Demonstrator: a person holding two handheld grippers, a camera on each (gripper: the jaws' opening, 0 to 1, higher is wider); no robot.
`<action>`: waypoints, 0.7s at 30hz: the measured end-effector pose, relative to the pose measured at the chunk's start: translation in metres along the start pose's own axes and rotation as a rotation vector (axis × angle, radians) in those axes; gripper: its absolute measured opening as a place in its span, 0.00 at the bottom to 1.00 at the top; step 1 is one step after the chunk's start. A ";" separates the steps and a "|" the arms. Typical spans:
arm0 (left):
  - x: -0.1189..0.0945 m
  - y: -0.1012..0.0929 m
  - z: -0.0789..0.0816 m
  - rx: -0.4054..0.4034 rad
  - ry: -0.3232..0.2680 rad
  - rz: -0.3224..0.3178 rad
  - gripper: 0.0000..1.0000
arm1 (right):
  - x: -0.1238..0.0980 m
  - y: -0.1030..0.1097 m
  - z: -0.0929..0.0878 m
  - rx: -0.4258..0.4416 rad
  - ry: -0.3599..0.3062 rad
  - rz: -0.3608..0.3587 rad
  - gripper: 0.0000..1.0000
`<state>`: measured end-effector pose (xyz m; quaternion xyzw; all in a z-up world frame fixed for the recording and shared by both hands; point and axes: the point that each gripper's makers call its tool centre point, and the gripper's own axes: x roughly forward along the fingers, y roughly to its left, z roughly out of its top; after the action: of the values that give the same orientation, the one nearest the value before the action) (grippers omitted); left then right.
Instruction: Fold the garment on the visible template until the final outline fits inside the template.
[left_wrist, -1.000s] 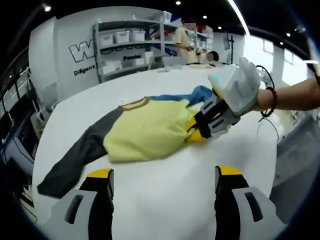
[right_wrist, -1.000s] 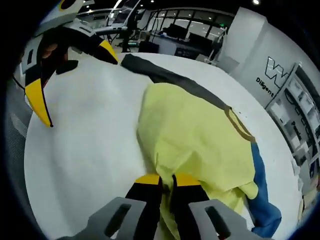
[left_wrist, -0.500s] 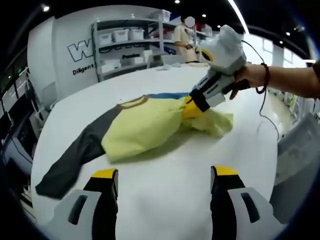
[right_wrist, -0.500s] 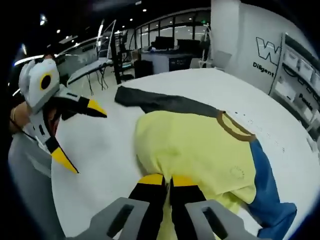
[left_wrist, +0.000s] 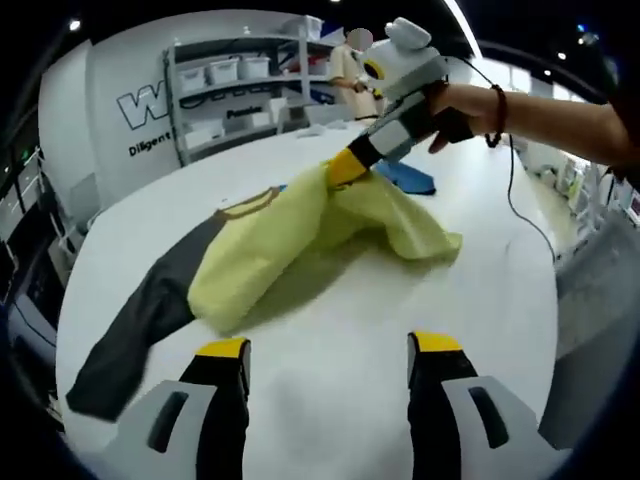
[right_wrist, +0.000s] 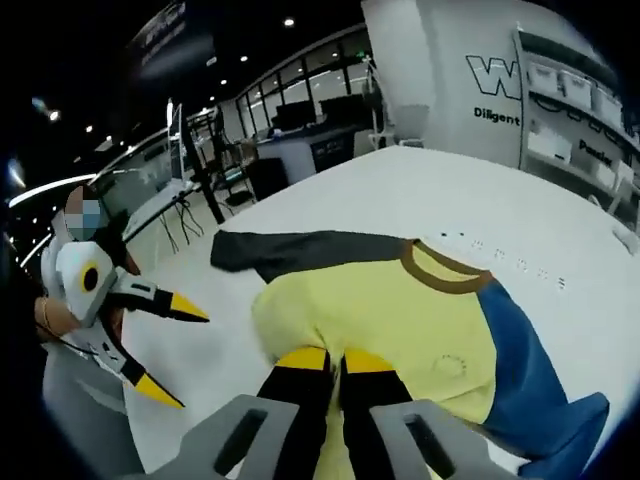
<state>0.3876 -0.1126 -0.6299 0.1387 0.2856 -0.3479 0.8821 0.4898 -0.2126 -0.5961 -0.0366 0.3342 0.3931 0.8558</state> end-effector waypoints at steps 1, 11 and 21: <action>0.002 0.000 0.000 0.000 0.002 -0.001 0.61 | 0.000 -0.002 0.000 0.007 -0.001 0.000 0.00; 0.027 0.015 0.006 -0.030 0.008 0.014 0.51 | 0.012 -0.042 0.002 0.142 -0.013 -0.064 0.00; 0.053 0.018 0.022 -0.046 -0.035 0.000 0.42 | 0.025 -0.067 -0.007 0.280 -0.027 -0.096 0.00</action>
<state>0.4412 -0.1378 -0.6434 0.1122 0.2782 -0.3436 0.8899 0.5440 -0.2448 -0.6297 0.0725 0.3722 0.3015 0.8748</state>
